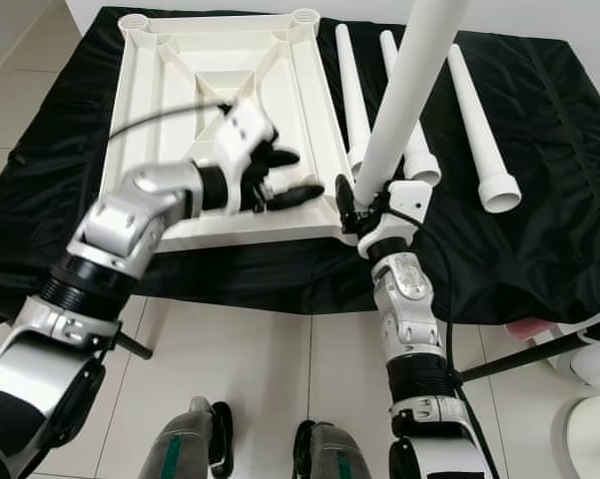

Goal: Building children table

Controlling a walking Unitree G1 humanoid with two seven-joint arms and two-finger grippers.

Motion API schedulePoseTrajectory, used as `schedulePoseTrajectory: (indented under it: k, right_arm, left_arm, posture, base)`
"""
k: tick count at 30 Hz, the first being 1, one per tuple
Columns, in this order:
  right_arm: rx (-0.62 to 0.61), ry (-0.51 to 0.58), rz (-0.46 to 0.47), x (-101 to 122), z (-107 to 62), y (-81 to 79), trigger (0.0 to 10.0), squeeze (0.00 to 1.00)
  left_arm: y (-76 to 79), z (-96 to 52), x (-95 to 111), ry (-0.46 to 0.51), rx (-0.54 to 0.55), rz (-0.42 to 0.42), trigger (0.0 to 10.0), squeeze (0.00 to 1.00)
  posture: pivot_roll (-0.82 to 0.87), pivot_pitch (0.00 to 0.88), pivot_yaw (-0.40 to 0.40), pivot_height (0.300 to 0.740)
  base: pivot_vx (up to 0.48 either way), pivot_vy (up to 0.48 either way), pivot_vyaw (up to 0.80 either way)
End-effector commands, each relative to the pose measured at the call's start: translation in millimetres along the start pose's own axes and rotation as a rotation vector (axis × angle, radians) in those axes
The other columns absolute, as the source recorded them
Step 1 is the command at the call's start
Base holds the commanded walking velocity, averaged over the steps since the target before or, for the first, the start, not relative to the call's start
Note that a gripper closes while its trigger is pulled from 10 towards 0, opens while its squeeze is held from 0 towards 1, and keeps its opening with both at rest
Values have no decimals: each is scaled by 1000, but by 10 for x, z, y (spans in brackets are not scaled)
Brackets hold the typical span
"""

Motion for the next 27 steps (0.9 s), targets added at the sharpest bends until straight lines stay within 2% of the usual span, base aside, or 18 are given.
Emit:
schedulePoseTrajectory:
  k: [1,5,10,11,12,13,14,17,20,21,22,23,27]
  right_arm:
    - [-21,-20,-4,-38,-14,64,10000,0]
    - [-23,-21,-4,-40,-15,70,10000,0]
    - [-33,-25,0,-48,-3,86,10000,0]
    - [-33,-25,1,-48,6,81,10000,0]
    - [-32,-26,2,-48,14,77,10000,0]
    - [-32,-26,2,-48,21,75,10000,0]
    - [-32,-26,2,-48,21,75,10000,0]
    - [-28,-25,13,-42,58,52,10000,0]
    - [-23,-24,17,-40,75,34,10000,0]
    - [-21,-24,19,-39,84,25,10000,0]
    - [-21,-24,19,-39,84,25,10000,0]
    - [-18,-23,20,-36,92,16,10000,0]
    - [-16,-22,24,-33,105,6,10000,0]
  left_arm:
    - [98,16,170,53,-73,-14,10000,0]
    - [111,18,217,69,-80,-21,10000,0]
    - [219,60,318,102,-119,-37,10000,0]
    - [252,84,341,112,-125,-45,10000,94]
    - [272,104,360,121,-128,-57,10000,984]
    - [282,124,379,129,-124,-59,10000,1000]
    - [282,124,379,129,-124,-59,10000,1000]
    - [240,217,455,140,-54,15,10000,1000]
    - [191,253,495,149,-11,38,10000,1000]
    - [168,268,525,159,8,43,10000,59]
    - [168,268,525,159,8,43,10000,59]
    - [135,282,570,174,33,48,10000,0]
    - [84,307,649,195,75,63,10000,0]
  posture:
    - [62,99,2,740]
    - [62,99,2,740]
    - [62,93,-4,740]
    - [64,90,-8,740]
    - [65,88,-11,740]
    - [69,87,-13,740]
    - [69,87,-13,740]
    - [73,84,-23,740]
    - [73,83,-26,740]
    - [72,83,-28,740]
    - [72,83,-28,740]
    - [74,83,-30,740]
    - [74,84,-31,740]
  base:
    - [0,0,0]
    - [0,0,0]
    - [0,0,0]
    - [0,0,0]
    - [0,0,0]
    - [0,0,0]
    - [0,0,0]
    - [0,0,0]
    - [0,0,0]
    - [0,0,0]
    - [0,0,0]
    - [0,0,0]
    - [0,0,0]
Point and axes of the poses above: a point about 5 cm out from each wrist's last joint towards the gripper, its own z axis pointing out of the wrist towards the gripper, its own x axis along the axis of the wrist's last joint, y = z × x, the point moved 5 cm from there along z, pointing out of the wrist towards the gripper, and after that the axes turned 4 degrees about z, right-handed, at the moved point
